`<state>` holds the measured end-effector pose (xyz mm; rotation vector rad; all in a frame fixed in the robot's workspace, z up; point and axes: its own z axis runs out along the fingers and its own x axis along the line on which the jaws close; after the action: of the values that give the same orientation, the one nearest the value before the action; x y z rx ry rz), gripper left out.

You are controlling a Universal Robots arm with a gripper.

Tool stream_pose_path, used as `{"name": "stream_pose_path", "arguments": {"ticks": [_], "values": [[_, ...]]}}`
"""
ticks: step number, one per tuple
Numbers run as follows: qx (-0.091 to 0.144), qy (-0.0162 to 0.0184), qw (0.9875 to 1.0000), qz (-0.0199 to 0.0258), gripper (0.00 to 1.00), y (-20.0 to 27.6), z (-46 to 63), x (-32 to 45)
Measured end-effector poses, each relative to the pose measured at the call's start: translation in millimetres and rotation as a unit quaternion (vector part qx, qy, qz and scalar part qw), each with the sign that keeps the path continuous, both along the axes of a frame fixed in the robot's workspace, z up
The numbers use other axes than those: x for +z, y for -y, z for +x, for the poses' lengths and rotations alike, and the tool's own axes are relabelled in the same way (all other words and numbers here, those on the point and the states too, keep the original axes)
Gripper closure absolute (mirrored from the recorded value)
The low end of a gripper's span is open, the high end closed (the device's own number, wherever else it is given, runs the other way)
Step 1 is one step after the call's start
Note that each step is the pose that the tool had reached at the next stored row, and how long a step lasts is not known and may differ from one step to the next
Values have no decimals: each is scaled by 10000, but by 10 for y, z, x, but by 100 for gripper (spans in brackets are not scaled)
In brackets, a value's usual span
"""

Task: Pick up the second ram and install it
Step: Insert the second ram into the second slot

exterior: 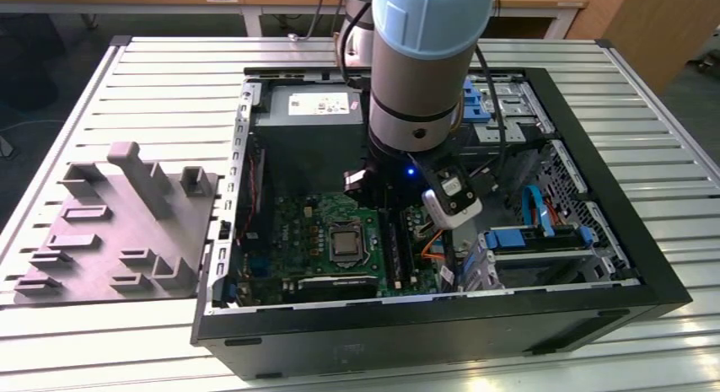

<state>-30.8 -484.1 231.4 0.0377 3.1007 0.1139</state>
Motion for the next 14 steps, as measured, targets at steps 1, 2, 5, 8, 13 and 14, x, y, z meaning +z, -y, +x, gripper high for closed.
{"name": "stream_pose_path", "arguments": {"ticks": [1,2,5,8,13,14], "values": [[0,0,10000,1,89,0,0,-1],[0,0,10000,0,89,0,0,-1],[0,0,10000,1,89,0,0,-2],[0,0,10000,2,89,0,0,-7],[0,0,10000,1,89,0,0,-10],[0,1,10000,4,89,0,0,-16]]}}
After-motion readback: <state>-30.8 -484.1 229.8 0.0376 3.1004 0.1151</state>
